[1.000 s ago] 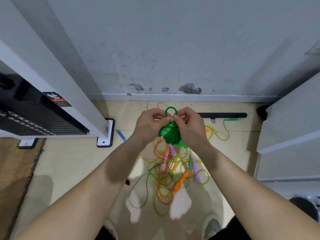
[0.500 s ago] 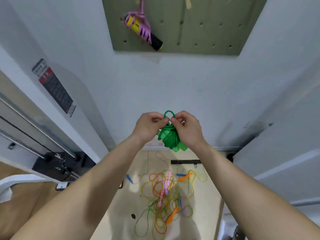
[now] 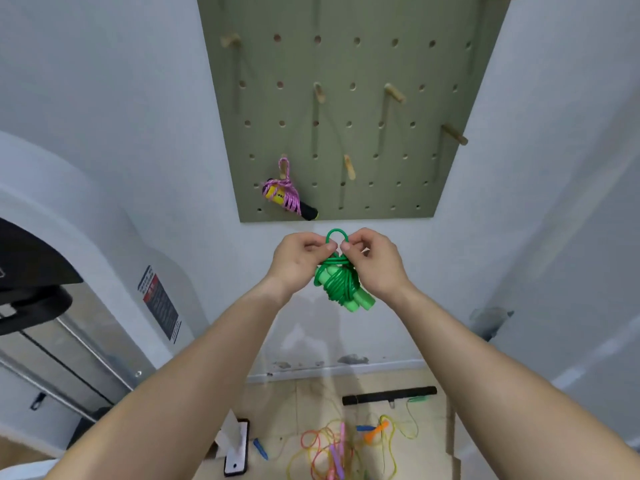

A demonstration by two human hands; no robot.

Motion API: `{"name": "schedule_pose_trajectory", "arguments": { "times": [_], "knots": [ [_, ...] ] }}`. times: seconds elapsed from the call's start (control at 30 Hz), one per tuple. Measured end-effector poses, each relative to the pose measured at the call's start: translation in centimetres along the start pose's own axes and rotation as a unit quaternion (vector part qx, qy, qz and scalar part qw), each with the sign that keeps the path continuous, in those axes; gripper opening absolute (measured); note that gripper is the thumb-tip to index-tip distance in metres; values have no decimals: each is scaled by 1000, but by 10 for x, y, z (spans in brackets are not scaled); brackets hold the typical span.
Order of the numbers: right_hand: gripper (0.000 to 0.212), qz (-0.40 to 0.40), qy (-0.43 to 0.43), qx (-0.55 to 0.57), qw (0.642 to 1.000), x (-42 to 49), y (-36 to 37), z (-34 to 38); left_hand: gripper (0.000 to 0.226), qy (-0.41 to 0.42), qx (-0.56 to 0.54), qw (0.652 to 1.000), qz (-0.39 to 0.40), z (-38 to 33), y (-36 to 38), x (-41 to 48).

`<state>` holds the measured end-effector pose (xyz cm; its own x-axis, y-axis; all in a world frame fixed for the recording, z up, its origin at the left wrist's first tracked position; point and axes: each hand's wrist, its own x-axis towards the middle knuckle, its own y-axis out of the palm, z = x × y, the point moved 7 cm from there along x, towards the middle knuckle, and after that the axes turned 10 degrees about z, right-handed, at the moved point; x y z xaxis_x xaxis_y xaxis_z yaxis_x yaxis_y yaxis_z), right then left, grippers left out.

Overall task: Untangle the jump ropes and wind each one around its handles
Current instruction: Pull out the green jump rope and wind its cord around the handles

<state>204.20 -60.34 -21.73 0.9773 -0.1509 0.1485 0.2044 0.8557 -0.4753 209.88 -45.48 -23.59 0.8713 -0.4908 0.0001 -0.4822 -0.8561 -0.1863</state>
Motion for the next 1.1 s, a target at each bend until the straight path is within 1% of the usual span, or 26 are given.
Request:
{"name": "schedule_pose_trajectory", "arguments": {
  "times": [0.13,0.2,0.27,0.33,0.37,0.43,0.5,0.57,0.63,0.73,0.83,0.93,1.03,1.1],
  "knots": [
    [8,-52,4,17,999,17,-22,4,12,28,9,999,-43,-21,7,27],
    [6,-79,16,49,996,32,-34,-2,10,38,9,997,-61,-30,13,43],
    [7,-95,24,102,990,51,-44,-9,10,47,5,996,-76,-38,17,62],
    [13,-88,26,157,983,76,-49,-17,10,50,-8,993,-105,-41,18,83],
    [13,-81,29,177,980,89,-51,-22,9,46,-17,991,-122,-41,18,94],
    [5,-71,35,198,977,116,-53,-36,8,37,-34,987,-152,-39,18,117],
    [7,-65,36,211,975,142,-56,-49,5,27,-44,982,-180,-35,19,140],
    [4,-57,37,234,970,166,-57,-60,4,22,-63,975,-211,-29,18,159],
    [3,-45,37,243,968,185,-55,-66,8,12,-96,965,-244,-21,17,174],
    [4,-36,25,220,975,205,-52,-69,18,-5,-154,946,-284,-5,15,189],
    [5,-52,12,204,978,215,-51,-73,11,-8,-181,938,-295,4,15,202],
    [5,-70,19,226,971,223,-50,-82,5,-10,-181,940,-288,6,17,214],
    [6,-72,33,247,966,235,-48,-88,8,-12,-160,946,-282,8,12,230],
    [8,-69,34,251,965,245,-48,-91,6,-20,-136,951,-276,10,7,241]
  ]
}}
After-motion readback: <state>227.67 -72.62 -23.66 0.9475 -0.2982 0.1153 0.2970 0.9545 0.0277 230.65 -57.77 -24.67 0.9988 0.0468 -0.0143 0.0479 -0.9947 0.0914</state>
